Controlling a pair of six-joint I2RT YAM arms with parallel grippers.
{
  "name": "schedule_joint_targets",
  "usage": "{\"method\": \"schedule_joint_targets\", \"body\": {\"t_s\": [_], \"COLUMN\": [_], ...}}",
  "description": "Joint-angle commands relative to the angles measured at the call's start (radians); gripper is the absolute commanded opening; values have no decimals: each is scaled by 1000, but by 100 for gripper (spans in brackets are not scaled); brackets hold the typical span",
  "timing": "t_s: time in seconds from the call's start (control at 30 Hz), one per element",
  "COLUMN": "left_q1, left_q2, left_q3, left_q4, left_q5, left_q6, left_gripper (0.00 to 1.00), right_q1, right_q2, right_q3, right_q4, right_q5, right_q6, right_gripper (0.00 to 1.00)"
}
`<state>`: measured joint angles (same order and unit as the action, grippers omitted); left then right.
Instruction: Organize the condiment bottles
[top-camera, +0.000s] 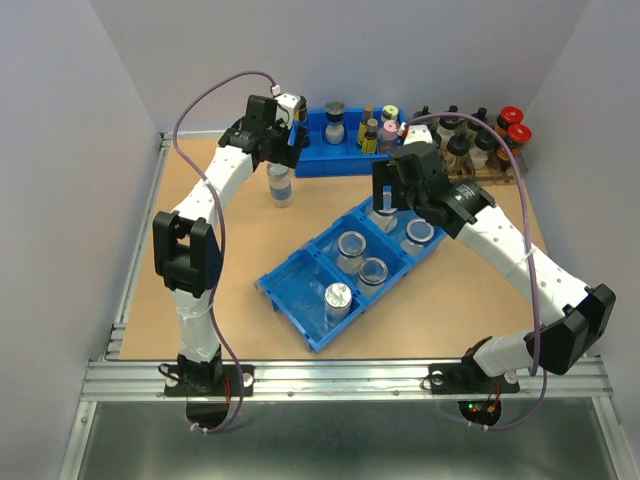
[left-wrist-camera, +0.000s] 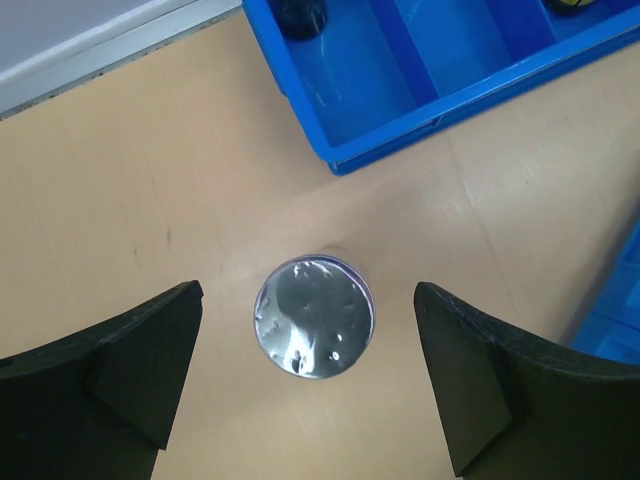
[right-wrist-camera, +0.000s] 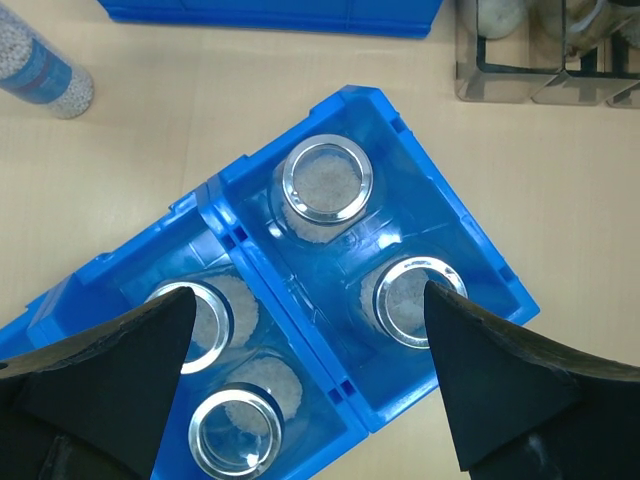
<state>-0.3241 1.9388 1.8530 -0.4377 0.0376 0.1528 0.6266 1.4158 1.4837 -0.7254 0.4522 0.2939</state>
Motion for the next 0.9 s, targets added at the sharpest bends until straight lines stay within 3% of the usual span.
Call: {"method": "schedule_joint_targets", "body": {"t_s": [0.0, 0.53, 0.73, 0.87], "left_q1": [20, 34, 34, 34], "left_q2": [21, 69, 89, 98], "left_q3": [80, -6, -15, -20], "left_q4": [-52, -35, -47, -55], "left_q5": [2, 110, 111, 94], "left_q6": [56, 42, 36, 28], "left_gripper": [99, 97, 84, 65], "right_q1": [-13, -21, -27, -30], "right_q2": [-49, -29, -26, -20], "right_q3": [-31, -33, -34, -30], "right_q4": [23, 24, 24, 24], "right_q5": [3, 0, 2, -1], "right_q6": [-18, -6, -6, -6], "right_gripper": [100, 100, 100, 100]}}
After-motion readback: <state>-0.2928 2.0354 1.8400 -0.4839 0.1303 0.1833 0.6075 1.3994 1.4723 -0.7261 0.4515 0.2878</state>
